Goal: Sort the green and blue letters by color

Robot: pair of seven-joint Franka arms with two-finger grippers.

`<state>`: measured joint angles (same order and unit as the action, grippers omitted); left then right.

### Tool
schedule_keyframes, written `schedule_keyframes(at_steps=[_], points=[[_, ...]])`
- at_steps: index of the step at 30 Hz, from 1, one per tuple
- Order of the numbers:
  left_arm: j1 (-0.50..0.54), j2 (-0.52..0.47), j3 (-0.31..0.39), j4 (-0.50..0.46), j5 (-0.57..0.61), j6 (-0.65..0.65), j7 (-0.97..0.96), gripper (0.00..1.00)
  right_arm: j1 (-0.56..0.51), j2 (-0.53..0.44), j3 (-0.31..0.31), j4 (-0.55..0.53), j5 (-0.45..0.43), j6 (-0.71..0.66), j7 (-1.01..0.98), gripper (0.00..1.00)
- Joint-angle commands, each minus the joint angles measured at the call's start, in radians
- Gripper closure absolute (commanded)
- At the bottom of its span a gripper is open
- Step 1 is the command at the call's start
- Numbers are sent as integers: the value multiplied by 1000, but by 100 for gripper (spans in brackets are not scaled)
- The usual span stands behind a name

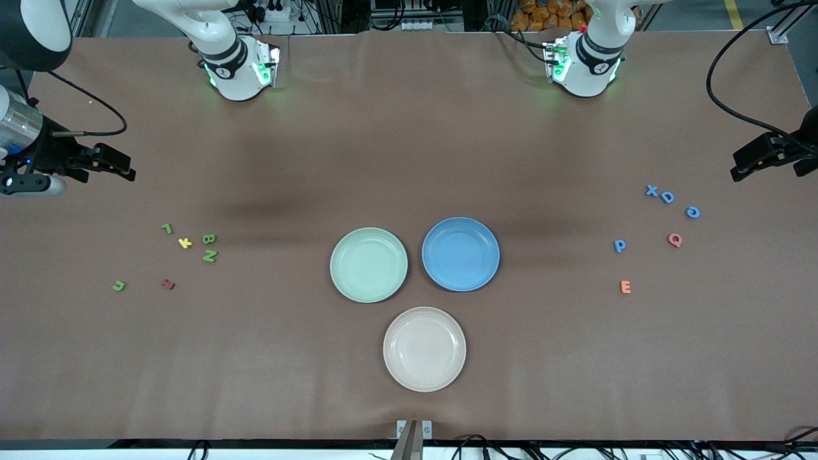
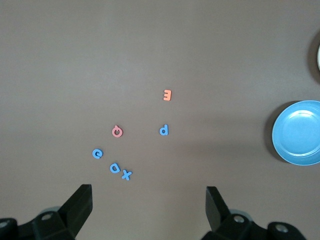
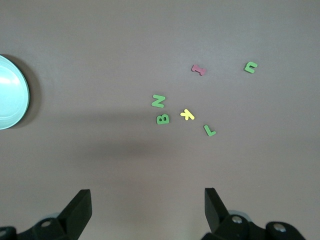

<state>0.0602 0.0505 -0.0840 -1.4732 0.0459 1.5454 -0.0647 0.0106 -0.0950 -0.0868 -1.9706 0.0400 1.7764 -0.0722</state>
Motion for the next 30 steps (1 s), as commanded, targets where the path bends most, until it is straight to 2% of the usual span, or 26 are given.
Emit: schedule_keyframes(at_steps=[1, 14, 19, 30], points=[[0, -3, 1, 1, -20, 4, -18, 0, 0, 14, -1, -17, 4, -2, 17, 0], [-3, -3, 1, -1, -20, 4, -17, 0, -3, 58, -1, -14, 9, 1, 6, 0], [-8, -3, 1, 1, -18, 4, -18, 0, -3, 74, -1, -14, 60, 1, 3, 0], [-7, -3, 1, -1, -20, 4, -20, 0, 3, 87, -1, -13, 63, 14, 8, 0]])
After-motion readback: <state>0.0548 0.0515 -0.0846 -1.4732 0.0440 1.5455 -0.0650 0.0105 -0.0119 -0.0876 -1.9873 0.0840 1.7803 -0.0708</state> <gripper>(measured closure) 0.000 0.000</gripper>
